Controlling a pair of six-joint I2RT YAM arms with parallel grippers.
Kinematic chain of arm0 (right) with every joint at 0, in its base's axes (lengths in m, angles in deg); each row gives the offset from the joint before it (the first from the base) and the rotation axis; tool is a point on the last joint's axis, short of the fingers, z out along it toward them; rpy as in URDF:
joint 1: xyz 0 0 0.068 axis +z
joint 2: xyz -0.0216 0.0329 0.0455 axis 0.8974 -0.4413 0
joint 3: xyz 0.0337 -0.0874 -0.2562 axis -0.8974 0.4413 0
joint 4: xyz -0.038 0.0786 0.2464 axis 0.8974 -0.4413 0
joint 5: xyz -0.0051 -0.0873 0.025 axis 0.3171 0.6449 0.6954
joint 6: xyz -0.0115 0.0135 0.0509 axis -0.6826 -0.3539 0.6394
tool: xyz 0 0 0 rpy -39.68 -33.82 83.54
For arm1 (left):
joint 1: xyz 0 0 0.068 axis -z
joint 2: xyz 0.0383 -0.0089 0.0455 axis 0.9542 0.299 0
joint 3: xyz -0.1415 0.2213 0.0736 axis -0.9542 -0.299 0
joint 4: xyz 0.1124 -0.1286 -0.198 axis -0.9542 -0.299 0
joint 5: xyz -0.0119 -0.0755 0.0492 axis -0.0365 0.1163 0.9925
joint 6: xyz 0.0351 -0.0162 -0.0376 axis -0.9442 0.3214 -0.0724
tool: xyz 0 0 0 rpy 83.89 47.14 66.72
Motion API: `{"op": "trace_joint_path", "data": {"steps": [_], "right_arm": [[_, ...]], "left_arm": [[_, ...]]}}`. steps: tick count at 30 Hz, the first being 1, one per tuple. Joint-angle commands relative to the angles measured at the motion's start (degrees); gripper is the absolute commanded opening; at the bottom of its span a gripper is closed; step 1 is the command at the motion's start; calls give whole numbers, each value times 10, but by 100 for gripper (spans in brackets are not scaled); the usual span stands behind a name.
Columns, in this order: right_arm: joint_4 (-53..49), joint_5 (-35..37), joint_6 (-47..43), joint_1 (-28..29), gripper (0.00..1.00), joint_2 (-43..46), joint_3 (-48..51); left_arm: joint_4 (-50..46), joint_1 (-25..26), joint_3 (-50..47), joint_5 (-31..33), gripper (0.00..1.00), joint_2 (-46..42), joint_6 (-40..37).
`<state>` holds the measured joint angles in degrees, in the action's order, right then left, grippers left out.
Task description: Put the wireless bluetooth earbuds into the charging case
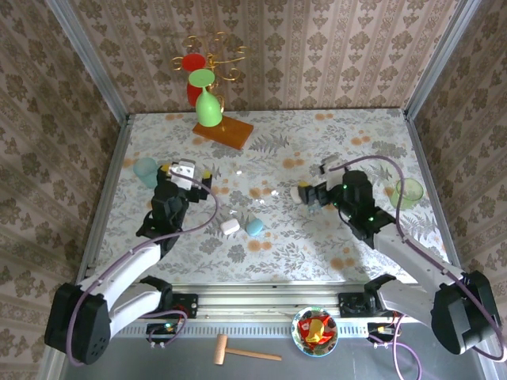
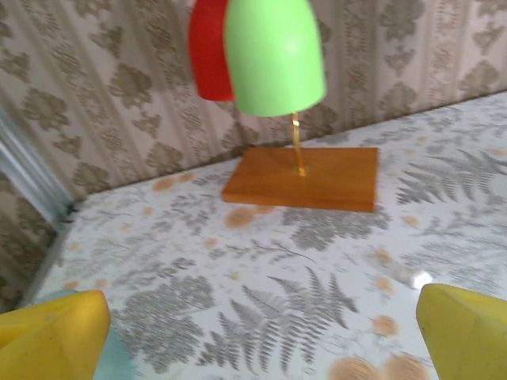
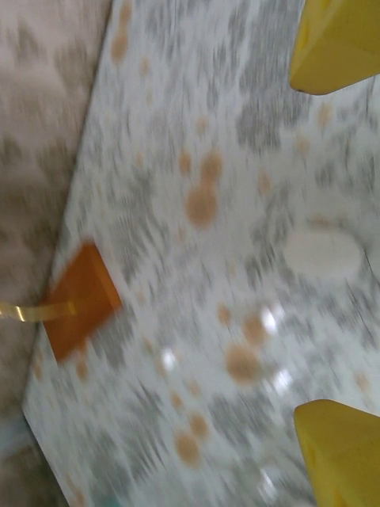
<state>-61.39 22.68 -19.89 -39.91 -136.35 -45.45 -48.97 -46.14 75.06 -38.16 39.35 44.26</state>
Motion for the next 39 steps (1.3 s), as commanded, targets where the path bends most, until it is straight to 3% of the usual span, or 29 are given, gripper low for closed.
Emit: {"op": "trace_joint_path", "data": {"steps": [1,7,12,20,27,39], "right_arm": [[-76,-105,-91,56,100,0,-12],[-183,-218,-356,83,100,-77,-62],[-249,-225,-451,96,100,-182,-147],[-280,-215,-515,140,100,-343,-261],[-338,-194,-553,158,89,-441,-338],[-364,-188,-556,173,70,-516,-396]], "left_arm": [[-99,33,13,-17,100,-23,68],[-178,57,6,-23,100,-59,111],[-195,56,-10,-21,100,-87,143],[-255,42,-1,-19,100,-90,169],[-261,26,-14,-28,100,-109,173],[-264,18,-21,-22,100,-120,169]]}}
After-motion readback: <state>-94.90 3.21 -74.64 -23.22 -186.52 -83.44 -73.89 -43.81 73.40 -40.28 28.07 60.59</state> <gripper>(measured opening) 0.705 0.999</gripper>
